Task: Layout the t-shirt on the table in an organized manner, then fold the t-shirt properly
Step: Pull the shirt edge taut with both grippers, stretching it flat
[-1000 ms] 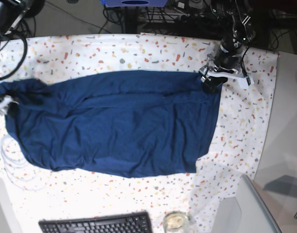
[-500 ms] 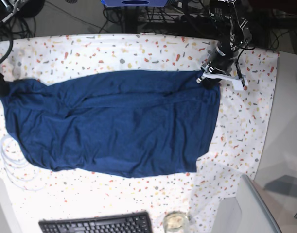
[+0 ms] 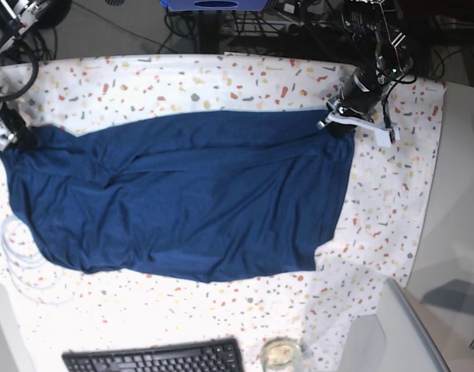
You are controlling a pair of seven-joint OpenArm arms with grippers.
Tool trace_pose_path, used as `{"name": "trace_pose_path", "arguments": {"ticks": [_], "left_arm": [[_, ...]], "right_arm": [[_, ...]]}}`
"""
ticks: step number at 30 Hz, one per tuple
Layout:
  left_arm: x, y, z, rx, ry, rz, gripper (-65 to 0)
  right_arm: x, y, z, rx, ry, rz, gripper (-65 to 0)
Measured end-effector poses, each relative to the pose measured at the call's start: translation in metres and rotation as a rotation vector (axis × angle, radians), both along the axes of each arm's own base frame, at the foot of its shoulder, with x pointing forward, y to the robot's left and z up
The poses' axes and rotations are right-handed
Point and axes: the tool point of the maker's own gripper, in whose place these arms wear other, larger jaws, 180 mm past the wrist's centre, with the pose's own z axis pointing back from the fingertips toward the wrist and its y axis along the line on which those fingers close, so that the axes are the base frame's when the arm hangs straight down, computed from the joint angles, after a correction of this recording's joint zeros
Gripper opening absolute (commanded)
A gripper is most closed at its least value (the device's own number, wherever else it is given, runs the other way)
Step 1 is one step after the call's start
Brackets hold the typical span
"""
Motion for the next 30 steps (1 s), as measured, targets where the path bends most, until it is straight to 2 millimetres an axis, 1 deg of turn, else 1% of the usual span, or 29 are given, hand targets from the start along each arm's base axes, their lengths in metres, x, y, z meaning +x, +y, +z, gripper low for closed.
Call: {"name": "trace_pose_path", "arguments": {"ticks": [3, 4, 5, 6, 7, 9, 11, 12, 14, 15, 18, 20, 24, 27, 28, 30], "left_arm": [[0.000, -0.001, -0.001, -0.003, 0.003, 0.002, -65.0], [0.000, -0.001, 0.000, -0.002, 0.003, 0.001, -65.0], [0.000, 0.000, 0.000, -0.001, 0.003, 0.001, -65.0], [-0.001, 0.000, -0.001, -0.001, 0.004, 0.000, -65.0], [-0.001, 0.000, -0.001, 0.000, 0.004, 0.001, -65.0], [-0.001, 0.000, 0.000, 0.000, 0.004, 0.000, -65.0], [-0.001, 0.000, -0.001, -0.001, 0.005, 0.000, -65.0], [-0.003, -0.002, -0.002, -0.009, 0.020, -0.010, -65.0], [-0.005, -0.005, 0.000, -0.018, 0.053, -0.036, -65.0], [-0.005, -0.003, 0.003, -0.010, 0.060, -0.032, -65.0], [0.004, 0.008, 0.022, 0.018, 0.041, 0.013, -65.0], [0.012, 0.008, 0.037, 0.024, 0.029, -0.017, -65.0], [0.019, 0.010, 0.056, 0.046, 0.010, -0.049, -65.0], [0.013, 0.008, 0.055, 0.038, 0.038, -0.063, -65.0], [0.009, 0.010, 0.054, 0.026, 0.055, -0.052, -65.0], [-0.001, 0.022, 0.052, 0.011, 0.083, -0.014, -65.0]], "right_arm": [[0.020, 0.008, 0.000, 0.001, -0.039, 0.016, -15.0], [0.022, 0.009, -0.001, 0.007, -0.045, 0.013, -16.2], [0.023, 0.009, -0.001, 0.011, -0.055, 0.000, -20.0], [0.022, 0.007, -0.002, 0.009, -0.058, -0.010, -25.2], [0.019, 0.006, -0.004, 0.005, -0.055, -0.014, -32.6], [0.012, 0.003, -0.007, -0.007, -0.032, -0.011, -50.1], [0.010, 0.002, -0.007, -0.012, -0.026, -0.006, -65.0], [0.011, 0.000, -0.004, -0.024, -0.030, 0.001, -65.0], [0.016, -0.005, 0.006, -0.051, -0.040, 0.021, -63.0], [0.018, -0.008, 0.012, -0.060, -0.041, 0.034, -64.2], [0.022, -0.013, 0.029, -0.100, -0.022, 0.087, -65.0], [0.023, -0.016, 0.039, -0.108, 0.007, 0.084, -65.0], [0.028, -0.019, 0.055, -0.107, 0.041, 0.064, -65.0], [0.021, -0.015, 0.060, -0.109, 0.088, 0.111, -65.0], [0.017, -0.014, 0.061, -0.112, 0.103, 0.125, -65.0], [0.012, -0.015, 0.062, -0.120, 0.116, 0.136, -65.0]]}}
